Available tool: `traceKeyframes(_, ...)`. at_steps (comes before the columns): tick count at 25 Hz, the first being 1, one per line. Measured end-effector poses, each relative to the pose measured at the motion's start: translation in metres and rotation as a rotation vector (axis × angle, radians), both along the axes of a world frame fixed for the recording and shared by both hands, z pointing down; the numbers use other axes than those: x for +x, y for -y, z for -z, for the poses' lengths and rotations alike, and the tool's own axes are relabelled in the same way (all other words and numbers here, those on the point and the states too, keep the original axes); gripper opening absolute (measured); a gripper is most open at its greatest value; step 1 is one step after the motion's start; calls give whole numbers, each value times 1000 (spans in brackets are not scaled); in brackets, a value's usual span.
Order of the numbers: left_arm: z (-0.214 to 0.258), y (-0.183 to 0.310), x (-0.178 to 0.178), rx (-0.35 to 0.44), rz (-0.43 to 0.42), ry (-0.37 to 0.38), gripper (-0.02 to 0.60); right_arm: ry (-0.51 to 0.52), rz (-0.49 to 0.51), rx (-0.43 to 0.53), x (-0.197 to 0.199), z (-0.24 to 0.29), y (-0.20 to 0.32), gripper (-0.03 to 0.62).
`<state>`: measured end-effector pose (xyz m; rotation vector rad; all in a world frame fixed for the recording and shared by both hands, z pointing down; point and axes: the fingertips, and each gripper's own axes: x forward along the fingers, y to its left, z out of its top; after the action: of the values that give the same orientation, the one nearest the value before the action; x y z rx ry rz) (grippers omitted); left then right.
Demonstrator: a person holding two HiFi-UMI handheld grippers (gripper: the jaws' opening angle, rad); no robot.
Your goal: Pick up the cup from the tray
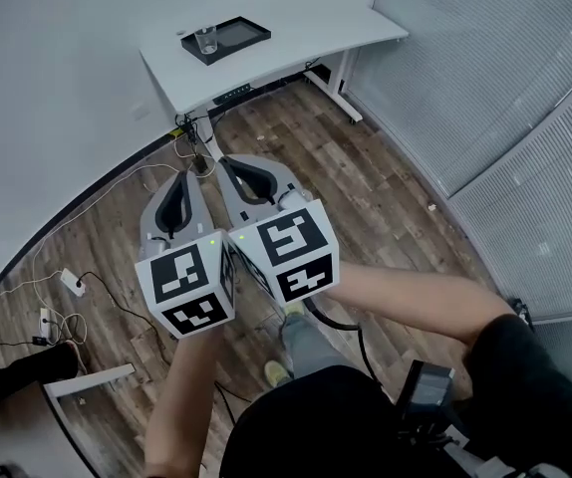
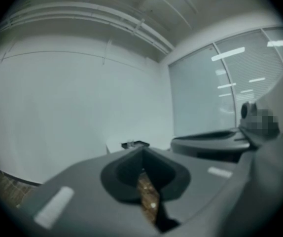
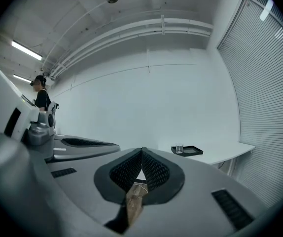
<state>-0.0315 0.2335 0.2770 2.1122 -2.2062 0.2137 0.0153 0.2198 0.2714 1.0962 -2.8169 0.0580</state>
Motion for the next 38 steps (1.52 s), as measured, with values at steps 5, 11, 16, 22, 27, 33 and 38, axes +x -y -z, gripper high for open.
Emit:
traceKeyframes(5,-1,35,-10,-11,17,8,0,16,12,-18,-9,-2,36,6)
traceKeyframes(11,-6,68,-11,-36,36,18,0,10,42,-32,-13,-8,70,6)
traceKeyframes(16,-10,99,-11,-57,48,30,0,6,69,-41,-15,-12,100,6)
traceKeyframes(22,-5,136,-9,-50,71,43,0,20,96,-40,-13,-8,133,6)
traceKeyframes(27,-3,157,-10,-49,102,58,0,35,109,-37,-12,-6,158,6)
traceKeyframes(33,-4,167,-14,-48,116,66,0,58,107,-41,-15,-5,172,6)
traceKeyframes(38,-1,168,-22,-36,126,70,0,66,120,-29,-23,-2,174,6)
